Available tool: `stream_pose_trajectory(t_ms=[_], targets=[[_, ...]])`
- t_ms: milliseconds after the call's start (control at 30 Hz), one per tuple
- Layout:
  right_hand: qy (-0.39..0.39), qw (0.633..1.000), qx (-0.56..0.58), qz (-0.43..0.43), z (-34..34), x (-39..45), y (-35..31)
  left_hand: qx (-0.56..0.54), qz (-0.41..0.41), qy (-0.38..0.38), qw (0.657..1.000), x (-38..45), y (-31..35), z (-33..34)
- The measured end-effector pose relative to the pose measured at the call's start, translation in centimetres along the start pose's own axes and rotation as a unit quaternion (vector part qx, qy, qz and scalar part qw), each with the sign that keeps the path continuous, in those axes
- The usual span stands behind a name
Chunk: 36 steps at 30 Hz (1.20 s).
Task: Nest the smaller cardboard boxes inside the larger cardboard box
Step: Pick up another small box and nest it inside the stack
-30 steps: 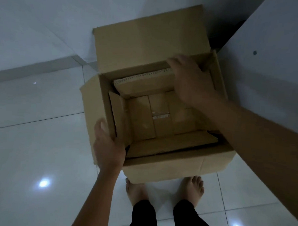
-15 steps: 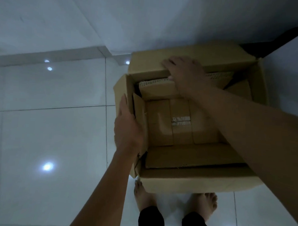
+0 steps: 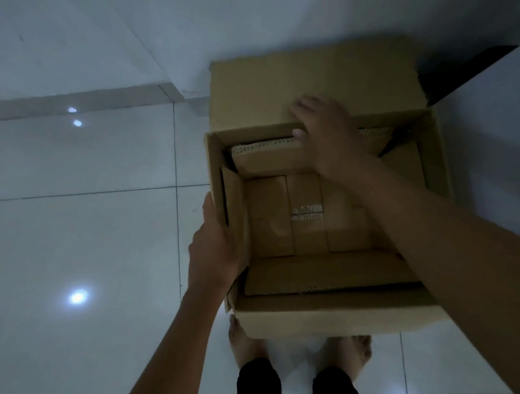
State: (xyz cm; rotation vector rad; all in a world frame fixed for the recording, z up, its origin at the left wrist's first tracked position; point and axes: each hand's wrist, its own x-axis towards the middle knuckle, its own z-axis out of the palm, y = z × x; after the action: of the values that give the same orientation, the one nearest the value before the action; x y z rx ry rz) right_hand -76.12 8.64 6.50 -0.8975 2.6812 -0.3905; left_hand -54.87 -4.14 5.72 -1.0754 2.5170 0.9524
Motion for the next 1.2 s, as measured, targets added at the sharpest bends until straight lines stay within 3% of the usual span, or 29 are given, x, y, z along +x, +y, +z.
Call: stream_pose_trajectory(t_ms=[67, 167, 233, 300, 433, 567, 667, 767, 900, 1033, 1200], targets=[[0.064, 0.997, 0.009, 0.046, -0.5, -4.0, 1.6, 0.006, 0.006, 0.012, 1.000, 0.7, 0.5, 0.3], [0.130, 0.966, -0.034, 0.220, -0.2, -11.6, 4.9, 0.003, 0.025, 0.035, 0.999, 1.3, 0.3, 0.2], [0.103, 0.920, -0.017, 0.377, 0.3, -16.1, 6.7, -0.014, 0.027, 0.048, 0.998, 1.0, -0.1, 0.0], [0.037, 0.881, 0.055, 0.469, 1.1, -19.5, 7.6, -0.020, 0.019, 0.075, 0.997, 0.2, -0.6, 0.3], [-0.008, 0.887, 0.092, 0.452, 1.7, -21.6, 8.1, 0.042, 0.042, 0.062, 0.996, -1.2, -1.7, 1.3], [-0.002, 0.910, 0.066, 0.409, 0.2, -16.7, 9.2, 0.049, 0.009, 0.061, 0.997, 0.0, -1.1, 1.1], [0.005, 0.903, 0.198, 0.380, -1.1, -12.8, 10.1, 0.054, 0.032, 0.064, 0.996, 1.3, 0.7, 0.4], [-0.013, 0.892, 0.239, 0.383, -1.5, -12.0, 10.2, 0.133, 0.101, 0.048, 0.985, 4.8, 3.7, -0.1], [0.049, 0.892, 0.195, 0.404, -0.9, -12.7, 8.9, 0.228, 0.154, 0.019, 0.961, 10.3, 7.5, -0.3], [0.043, 0.899, 0.096, 0.425, 0.4, -13.9, 9.2, 0.231, 0.140, 0.035, 0.962, 12.8, 7.9, -1.0], [0.079, 0.893, 0.084, 0.435, 1.0, -14.4, 9.7, 0.237, 0.214, 0.033, 0.947, 13.7, 7.4, -1.5]])
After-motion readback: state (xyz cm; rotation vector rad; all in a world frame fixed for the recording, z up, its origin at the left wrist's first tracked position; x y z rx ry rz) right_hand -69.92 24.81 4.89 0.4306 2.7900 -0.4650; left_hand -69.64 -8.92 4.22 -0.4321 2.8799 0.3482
